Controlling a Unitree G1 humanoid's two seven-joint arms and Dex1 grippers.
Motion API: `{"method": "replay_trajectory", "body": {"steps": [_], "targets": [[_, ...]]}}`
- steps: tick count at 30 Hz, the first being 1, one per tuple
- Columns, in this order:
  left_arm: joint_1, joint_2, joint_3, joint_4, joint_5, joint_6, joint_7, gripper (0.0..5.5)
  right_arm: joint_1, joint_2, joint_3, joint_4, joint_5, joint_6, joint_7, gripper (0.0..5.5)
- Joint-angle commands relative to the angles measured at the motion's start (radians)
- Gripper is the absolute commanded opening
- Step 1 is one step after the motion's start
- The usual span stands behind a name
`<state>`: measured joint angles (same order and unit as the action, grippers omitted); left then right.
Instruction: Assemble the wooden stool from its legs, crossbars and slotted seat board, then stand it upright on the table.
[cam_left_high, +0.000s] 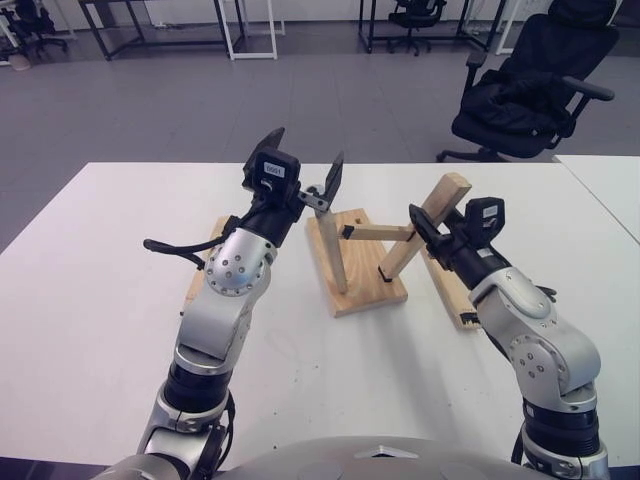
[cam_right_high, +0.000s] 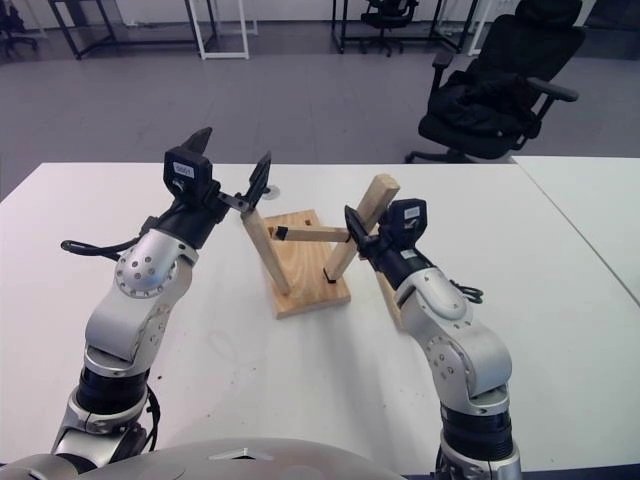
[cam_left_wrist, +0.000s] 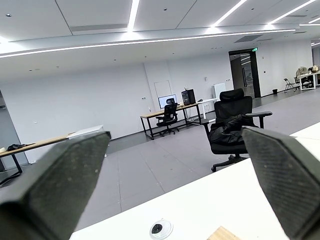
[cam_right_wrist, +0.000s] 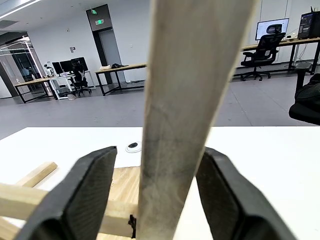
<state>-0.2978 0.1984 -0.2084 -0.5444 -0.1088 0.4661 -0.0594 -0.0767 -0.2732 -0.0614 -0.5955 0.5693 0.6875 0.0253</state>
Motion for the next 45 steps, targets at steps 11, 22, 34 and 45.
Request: {"method": "replay_trajectory", "body": {"steps": [11, 22, 34, 45], "targets": [[0.123, 0.022, -0.069, 0.140, 0.053, 0.073, -0.027, 4.82, -0.609, -0.398, 0.020, 0.202, -0.047, -0.102, 0.531, 3.32], [0.107, 0.014, -0.100, 0.280, 0.079, -0.020, -0.038, 4.82, -1.120, -0.452, 0.592, 0.883, -0.337, -0.380, 1.569, 3.32], [0.092, 0.002, -0.101, 0.307, 0.071, -0.019, -0.031, 4.82, -1.164, -0.447, 0.841, 0.994, -0.359, -0.567, 1.589, 3.32], [0.093, 0.004, -0.110, 0.305, 0.076, -0.016, -0.036, 4.82, -1.061, -0.492, 0.812, 0.859, -0.388, -0.600, 1.580, 3.32]]}}
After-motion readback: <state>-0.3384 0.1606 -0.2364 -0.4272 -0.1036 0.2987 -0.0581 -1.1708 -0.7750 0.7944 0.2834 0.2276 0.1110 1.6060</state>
